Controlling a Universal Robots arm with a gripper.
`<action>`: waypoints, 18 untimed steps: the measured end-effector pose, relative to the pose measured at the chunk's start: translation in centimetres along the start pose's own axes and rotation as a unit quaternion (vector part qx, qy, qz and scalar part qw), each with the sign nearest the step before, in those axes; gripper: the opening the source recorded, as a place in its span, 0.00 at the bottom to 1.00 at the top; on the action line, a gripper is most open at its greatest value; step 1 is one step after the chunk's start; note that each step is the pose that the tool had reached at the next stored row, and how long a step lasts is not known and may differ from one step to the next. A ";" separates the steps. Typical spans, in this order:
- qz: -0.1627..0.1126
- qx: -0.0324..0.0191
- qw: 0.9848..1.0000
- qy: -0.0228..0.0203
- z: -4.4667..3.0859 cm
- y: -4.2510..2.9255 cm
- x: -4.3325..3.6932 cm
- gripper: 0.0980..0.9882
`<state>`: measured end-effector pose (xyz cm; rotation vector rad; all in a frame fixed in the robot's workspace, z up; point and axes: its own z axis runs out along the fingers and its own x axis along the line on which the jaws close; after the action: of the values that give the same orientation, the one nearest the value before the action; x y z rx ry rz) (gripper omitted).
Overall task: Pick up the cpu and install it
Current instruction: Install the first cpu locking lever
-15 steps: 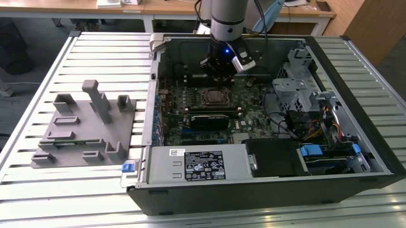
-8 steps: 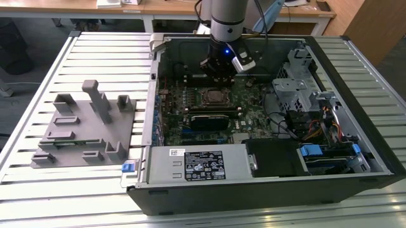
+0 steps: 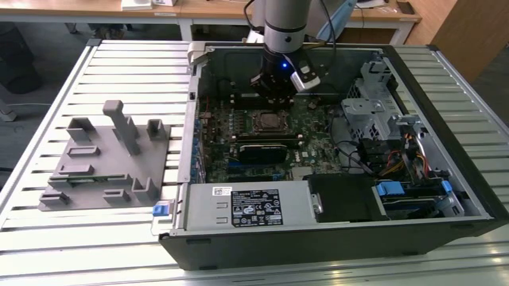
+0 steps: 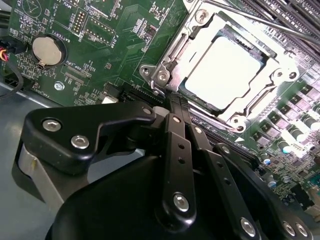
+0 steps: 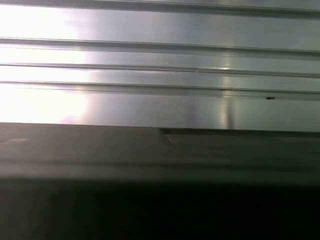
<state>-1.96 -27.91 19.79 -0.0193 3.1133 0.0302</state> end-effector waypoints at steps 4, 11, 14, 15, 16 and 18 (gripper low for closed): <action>0.000 -0.001 1.000 0.000 0.01 0.01 0.00 0.01; 0.000 -0.002 1.000 0.000 0.01 0.02 0.00 0.01; 0.000 -0.004 1.000 0.000 0.00 0.01 0.00 0.01; 0.000 -0.004 1.000 0.000 0.01 0.01 0.00 0.01; 0.000 -0.005 1.000 0.000 0.01 0.02 0.00 0.01; 0.000 -0.006 1.000 0.000 0.01 0.02 0.00 0.01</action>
<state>-1.95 -27.89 19.79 -0.0189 3.1128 0.0500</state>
